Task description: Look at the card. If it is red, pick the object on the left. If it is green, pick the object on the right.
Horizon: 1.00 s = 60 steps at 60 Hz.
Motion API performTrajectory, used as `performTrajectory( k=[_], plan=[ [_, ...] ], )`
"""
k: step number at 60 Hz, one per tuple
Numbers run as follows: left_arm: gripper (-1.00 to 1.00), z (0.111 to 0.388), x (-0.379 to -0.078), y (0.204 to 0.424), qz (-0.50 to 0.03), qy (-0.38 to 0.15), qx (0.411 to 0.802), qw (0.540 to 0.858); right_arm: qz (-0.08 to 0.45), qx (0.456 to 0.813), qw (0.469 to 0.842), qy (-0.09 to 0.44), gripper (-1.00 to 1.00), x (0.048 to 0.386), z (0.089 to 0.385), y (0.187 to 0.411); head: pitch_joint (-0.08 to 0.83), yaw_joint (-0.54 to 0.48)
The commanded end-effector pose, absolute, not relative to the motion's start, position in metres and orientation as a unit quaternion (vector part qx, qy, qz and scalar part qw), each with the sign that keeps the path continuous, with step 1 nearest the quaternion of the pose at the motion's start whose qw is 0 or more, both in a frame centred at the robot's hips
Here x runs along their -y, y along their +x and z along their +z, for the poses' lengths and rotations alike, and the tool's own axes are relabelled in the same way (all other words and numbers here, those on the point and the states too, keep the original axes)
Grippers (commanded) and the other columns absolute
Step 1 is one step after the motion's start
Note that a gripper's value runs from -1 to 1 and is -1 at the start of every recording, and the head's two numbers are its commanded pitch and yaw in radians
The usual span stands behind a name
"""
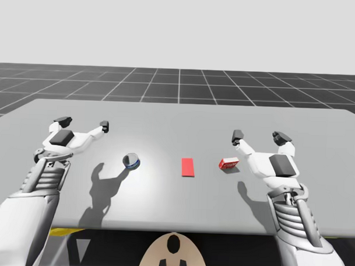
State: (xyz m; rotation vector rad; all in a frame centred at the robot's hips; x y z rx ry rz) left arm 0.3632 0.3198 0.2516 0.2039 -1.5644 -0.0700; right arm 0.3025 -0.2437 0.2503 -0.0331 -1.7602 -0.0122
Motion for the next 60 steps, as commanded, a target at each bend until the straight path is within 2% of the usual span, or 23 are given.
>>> performTrajectory(
  k=[1,6,14,26,35,38,46,57,60],
  plan=[
    [-1.00,0.251,-0.319,0.364,-0.032,0.092,0.702,0.706,-0.006,0.771,0.637,-0.012,-1.00,0.243,0.250,0.302,0.698,0.10],
    [-1.00,0.250,-0.319,0.364,-0.032,0.092,0.701,0.707,-0.005,0.771,0.637,-0.012,-1.00,0.242,0.251,0.301,0.693,0.18],
    [-1.00,0.250,-0.319,0.364,-0.032,0.090,0.701,0.707,-0.007,0.771,0.636,-0.011,-1.00,0.242,0.251,0.301,0.684,0.25],
    [-1.00,0.251,-0.318,0.363,-0.033,0.086,0.703,0.705,-0.008,0.770,0.637,-0.011,-1.00,0.242,0.249,0.301,0.673,0.30],
    [-1.00,0.255,-0.314,0.358,-0.035,0.063,0.702,0.709,-0.008,0.770,0.638,-0.011,-1.00,0.242,0.248,0.301,0.672,0.30],
    [-1.00,0.259,-0.310,0.351,-0.041,0.042,0.695,0.716,-0.009,0.769,0.639,-0.011,-1.00,0.242,0.247,0.301,0.671,0.30],
    [-1.00,0.282,-0.299,0.311,-0.059,-0.048,0.685,0.725,-0.009,0.766,0.643,-0.014,-1.00,0.243,0.242,0.303,0.671,0.31],
    [-1.00,0.275,-0.277,0.270,-0.133,-0.097,0.649,0.743,-0.009,0.763,0.646,-0.015,-1.00,0.243,0.239,0.304,0.674,0.32],
    [-1.00,0.270,-0.276,0.265,-0.142,-0.094,0.639,0.751,-0.009,0.763,0.646,-0.015,-1.00,0.243,0.239,0.304,0.674,0.32]
  ],
)
